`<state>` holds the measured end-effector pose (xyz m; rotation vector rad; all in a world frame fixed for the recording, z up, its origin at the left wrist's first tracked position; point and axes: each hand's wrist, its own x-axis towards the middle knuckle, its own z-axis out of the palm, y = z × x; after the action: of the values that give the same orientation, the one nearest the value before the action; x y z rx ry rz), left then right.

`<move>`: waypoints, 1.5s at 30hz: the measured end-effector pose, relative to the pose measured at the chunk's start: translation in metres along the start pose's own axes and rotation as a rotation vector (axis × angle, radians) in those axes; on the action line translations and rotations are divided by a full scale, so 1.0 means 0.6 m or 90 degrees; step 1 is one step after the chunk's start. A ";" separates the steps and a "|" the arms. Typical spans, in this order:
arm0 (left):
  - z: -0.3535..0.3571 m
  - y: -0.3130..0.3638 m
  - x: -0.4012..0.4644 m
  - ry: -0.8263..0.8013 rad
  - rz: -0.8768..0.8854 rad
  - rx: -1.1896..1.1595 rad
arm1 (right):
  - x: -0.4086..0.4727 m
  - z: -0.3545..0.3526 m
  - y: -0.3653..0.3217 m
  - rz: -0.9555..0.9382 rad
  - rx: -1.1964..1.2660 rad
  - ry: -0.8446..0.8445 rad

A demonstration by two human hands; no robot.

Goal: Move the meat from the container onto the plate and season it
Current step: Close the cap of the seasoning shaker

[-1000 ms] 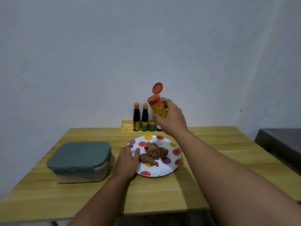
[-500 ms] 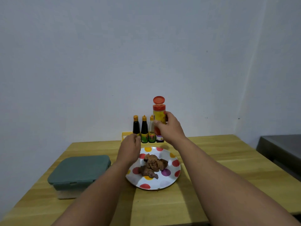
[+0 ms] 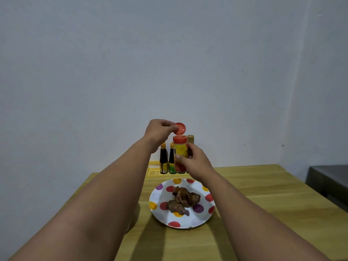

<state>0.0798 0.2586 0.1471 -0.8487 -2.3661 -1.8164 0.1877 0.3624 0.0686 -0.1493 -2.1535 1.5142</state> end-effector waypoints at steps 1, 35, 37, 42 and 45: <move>-0.004 0.000 0.000 0.004 0.005 0.003 | -0.001 0.000 -0.002 -0.002 -0.001 -0.003; -0.090 -0.024 -0.091 -0.053 0.245 0.149 | -0.014 0.061 -0.070 -0.074 -0.040 0.035; -0.093 -0.031 -0.086 -0.051 0.249 0.160 | -0.006 0.067 -0.066 -0.071 -0.048 0.029; -0.097 -0.059 -0.065 -0.038 0.254 0.189 | 0.035 0.087 -0.040 -0.078 -0.089 0.006; -0.103 -0.087 -0.040 -0.033 0.244 0.209 | 0.067 0.107 -0.017 -0.073 -0.148 0.022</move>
<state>0.0591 0.1849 0.1117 -1.2065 -2.2410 -1.2371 0.1254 0.3185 0.0746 -0.1259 -2.2643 1.1883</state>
